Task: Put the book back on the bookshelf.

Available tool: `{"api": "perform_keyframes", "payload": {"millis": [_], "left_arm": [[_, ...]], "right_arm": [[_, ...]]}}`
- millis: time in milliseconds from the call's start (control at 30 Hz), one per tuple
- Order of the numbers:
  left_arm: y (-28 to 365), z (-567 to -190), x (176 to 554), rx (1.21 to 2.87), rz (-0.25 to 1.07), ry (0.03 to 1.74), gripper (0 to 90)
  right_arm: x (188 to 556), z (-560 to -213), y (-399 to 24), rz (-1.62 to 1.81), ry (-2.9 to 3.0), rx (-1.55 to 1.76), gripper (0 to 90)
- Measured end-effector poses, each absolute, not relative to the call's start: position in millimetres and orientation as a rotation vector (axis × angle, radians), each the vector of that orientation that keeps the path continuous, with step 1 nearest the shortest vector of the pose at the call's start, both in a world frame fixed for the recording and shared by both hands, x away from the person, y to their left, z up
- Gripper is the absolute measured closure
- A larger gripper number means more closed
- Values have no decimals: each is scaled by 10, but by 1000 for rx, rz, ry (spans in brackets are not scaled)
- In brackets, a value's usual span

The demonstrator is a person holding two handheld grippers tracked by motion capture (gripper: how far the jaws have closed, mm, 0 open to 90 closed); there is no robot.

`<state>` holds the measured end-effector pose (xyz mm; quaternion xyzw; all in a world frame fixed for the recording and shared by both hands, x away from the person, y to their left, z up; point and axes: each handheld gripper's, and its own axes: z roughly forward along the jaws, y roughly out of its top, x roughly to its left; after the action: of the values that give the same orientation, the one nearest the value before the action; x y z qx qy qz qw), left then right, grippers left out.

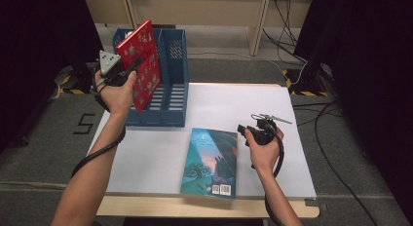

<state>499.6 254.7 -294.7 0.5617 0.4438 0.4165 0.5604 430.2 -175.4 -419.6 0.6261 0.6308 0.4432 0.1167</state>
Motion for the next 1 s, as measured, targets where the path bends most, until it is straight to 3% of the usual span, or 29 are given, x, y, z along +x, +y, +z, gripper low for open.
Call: {"api": "perform_keyframes", "payload": {"millis": [1000], "left_arm": [[2497,-3031,5291,1322,982,1091,792]], "right_arm": [[4268,-4252,-1791,1316,1829,1868,571]]}}
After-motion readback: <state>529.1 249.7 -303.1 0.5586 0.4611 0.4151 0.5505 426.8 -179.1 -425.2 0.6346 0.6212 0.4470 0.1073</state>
